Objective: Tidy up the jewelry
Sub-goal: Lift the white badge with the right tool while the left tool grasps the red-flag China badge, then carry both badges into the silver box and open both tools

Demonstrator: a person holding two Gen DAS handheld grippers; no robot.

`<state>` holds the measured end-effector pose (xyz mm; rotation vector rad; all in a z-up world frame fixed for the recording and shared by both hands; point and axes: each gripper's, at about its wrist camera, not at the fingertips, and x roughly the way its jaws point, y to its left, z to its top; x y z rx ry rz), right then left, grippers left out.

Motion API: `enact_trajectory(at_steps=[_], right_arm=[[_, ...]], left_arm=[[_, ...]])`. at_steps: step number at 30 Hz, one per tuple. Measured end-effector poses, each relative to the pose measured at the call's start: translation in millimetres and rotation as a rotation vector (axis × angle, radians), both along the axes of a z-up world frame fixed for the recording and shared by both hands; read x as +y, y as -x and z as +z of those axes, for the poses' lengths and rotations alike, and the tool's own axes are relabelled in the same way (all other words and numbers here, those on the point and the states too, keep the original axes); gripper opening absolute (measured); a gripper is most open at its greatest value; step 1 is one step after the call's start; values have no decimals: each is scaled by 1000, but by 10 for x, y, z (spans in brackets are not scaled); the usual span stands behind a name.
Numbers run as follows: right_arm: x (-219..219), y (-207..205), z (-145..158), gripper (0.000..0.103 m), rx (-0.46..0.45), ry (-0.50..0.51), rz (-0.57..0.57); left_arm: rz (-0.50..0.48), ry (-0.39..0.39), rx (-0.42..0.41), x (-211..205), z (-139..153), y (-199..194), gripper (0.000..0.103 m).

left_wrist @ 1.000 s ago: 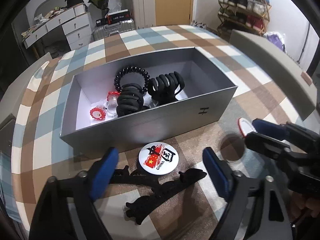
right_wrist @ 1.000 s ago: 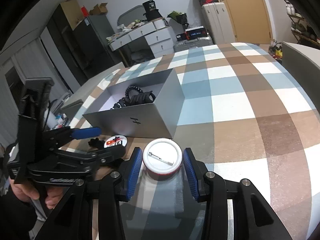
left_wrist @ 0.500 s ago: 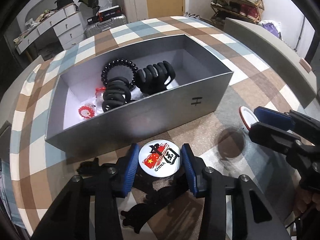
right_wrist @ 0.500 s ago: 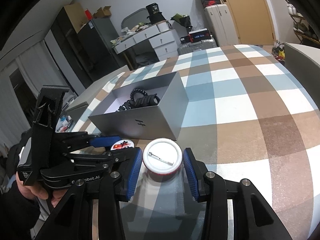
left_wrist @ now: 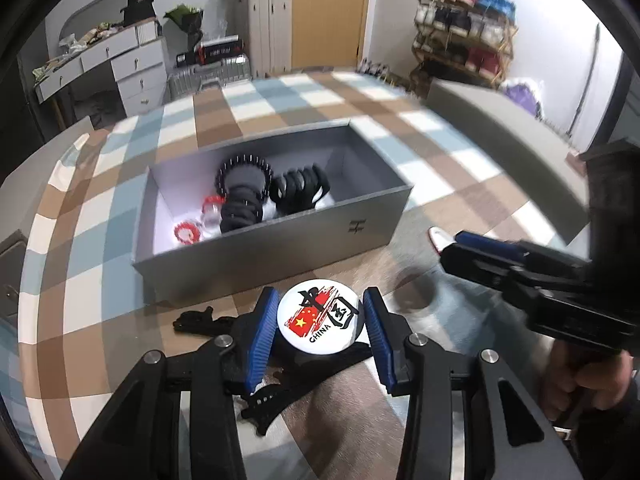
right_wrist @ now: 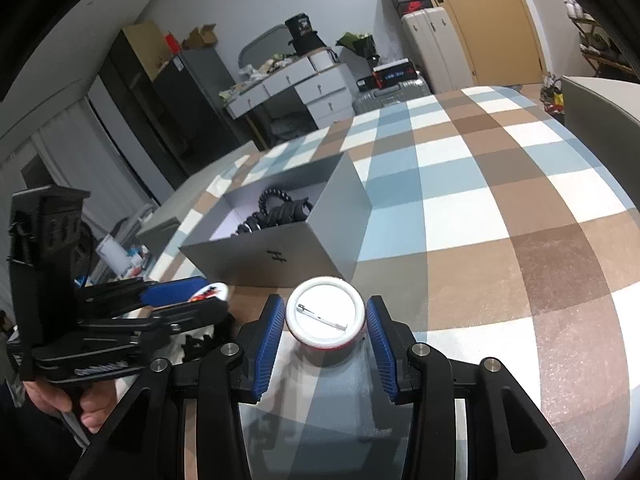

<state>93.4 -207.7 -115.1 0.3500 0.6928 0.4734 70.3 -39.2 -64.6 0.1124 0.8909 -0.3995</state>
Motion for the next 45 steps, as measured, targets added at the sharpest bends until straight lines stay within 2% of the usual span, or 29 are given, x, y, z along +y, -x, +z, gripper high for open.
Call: enact_trajectory(at_steps=[6,12,18,24,34,45], right_arm=[[-54,47,46,41,-19,-23,-23],[-51,120,319,41,-124,19,-63],[153,43,706,41,-223,56,-6],[463,-154,926,41,-277,99,53],[766,-630,866,41,-244,105,120],[769,-955,687,41,-185,99,132]], left_arm=[[35,42,-89,131,253,101,37],[78,106,-149,325,442,49,37],[98,142,-185,466,503,-87,37],[115,171,-202,579,510,-247,37],[131,199,-167,683,362,-526,37],[131,214,-128,690,233,-734,37]])
